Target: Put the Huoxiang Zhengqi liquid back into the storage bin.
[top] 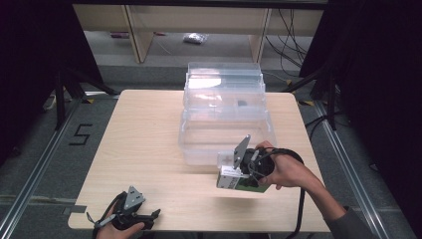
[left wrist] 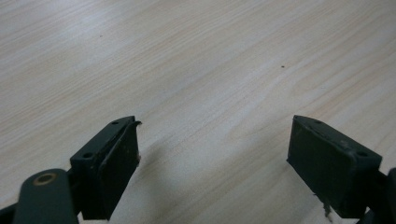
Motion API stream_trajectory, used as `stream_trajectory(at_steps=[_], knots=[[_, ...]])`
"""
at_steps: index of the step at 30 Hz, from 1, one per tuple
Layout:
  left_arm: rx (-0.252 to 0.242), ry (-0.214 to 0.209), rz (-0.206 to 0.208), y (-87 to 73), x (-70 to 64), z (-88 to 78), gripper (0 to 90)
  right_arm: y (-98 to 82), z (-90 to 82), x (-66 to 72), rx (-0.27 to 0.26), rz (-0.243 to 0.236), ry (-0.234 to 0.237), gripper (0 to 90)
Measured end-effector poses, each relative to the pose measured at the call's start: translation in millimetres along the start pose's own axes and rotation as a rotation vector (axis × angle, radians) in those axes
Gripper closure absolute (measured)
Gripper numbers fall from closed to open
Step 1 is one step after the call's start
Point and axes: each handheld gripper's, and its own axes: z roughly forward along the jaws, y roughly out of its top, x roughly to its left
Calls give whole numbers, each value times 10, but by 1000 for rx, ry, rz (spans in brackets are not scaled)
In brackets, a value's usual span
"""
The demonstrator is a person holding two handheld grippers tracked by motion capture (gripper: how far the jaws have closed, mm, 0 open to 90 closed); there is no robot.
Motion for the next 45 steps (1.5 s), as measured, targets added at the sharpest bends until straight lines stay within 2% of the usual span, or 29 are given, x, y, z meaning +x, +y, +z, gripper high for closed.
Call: stream_trajectory(at_steps=[4, 7, 8, 9, 10, 11, 12, 14, 15, 16, 17, 18, 19, 20, 21, 22, 25, 27, 30, 32, 33, 35, 36, 37, 40, 41, 42, 43, 45], knots=[[3, -3, 25, 8, 19, -1, 158, -4, -86, -43, 3, 28, -7, 646], [14, -12, -2, -4, -1, -7, 158, 9, -125, -67, 9, 32, -2, 646], [0, 1, 32, 7, 27, 9, 158, 12, -126, -95, 1, 6, -2, 646], [-4, 22, 68, 16, 48, 10, 158, 13, -136, -99, 8, 27, 7, 646], [4, 2, 7, 2, 5, -3, 158, 18, -152, -110, 13, 30, -5, 646], [6, -6, 0, 0, 2, -3, 159, 20, -160, -131, 8, 19, -2, 646], [11, -10, 2, -2, 2, -5, 158, 28, -179, -140, 8, 18, 4, 646], [2, 4, 73, 16, 56, 7, 159, 33, -211, -189, -6, -12, -5, 646], [3, 4, 68, 17, 52, 6, 158, 36, -245, -176, 6, 30, -7, 646], [-1, -6, 12, 3, 11, 3, 159, 38, -260, -207, 2, 9, -11, 646], [16, -10, -2, -1, -3, -9, 158, 44, -291, -204, 6, 32, -13, 646], [4, 0, 18, 4, 15, 9, 158, 51, -300, -240, -10, -8, -10, 646], [2, 2, 64, 14, 49, 8, 159, 55, -326, -251, -7, -8, -11, 646], [2, 6, 77, 19, 58, 6, 158, 58, -346, -267, -5, -1, -12, 646], [-1, -3, 23, 6, 18, 4, 158, 58, -363, -280, -8, 5, -18, 646], [18, -10, 4, -1, 1, -13, 158, 61, -385, -285, -1, 19, -21, 645], [3, 16, 74, 17, 54, 6, 159, 72, -442, -343, -15, 1, -17, 645], [1, -7, 7, 1, 7, 3, 158, 79, -485, -372, -14, 16, -25, 646], [5, 5, 66, 16, 52, 5, 159, 86, -546, -405, -15, 44, -25, 646], [0, -6, 12, 3, 11, 3, 158, 94, -573, -447, -14, 35, -28, 646], [1, -2, 25, 5, 19, 9, 158, 97, -584, -474, -21, 15, -34, 646], [3, 1, 62, 15, 47, 6, 158, 93, -619, -498, -18, 43, -36, 646], [2, 1, 61, 15, 47, 6, 158, 95, -627, -536, -24, 19, -35, 646], [4, 3, 61, 14, 44, 7, 159, 91, -641, -547, -19, 44, -37, 646], [2, -1, 34, 8, 29, 5, 159, 90, -677, -623, -18, 30, -36, 646], [-2, 16, 35, 8, 25, 10, 159, 87, -694, -633, -15, 52, -40, 646], [0, 13, 61, 14, 44, 8, 159, 89, -700, -674, -22, 25, -44, 646], [0, -5, 29, 5, 22, 5, 159, 84, -717, -679, -17, 55, -46, 646], [2, 0, 46, 10, 34, 9, 159, 85, -723, -717, -12, 57, -44, 646]])
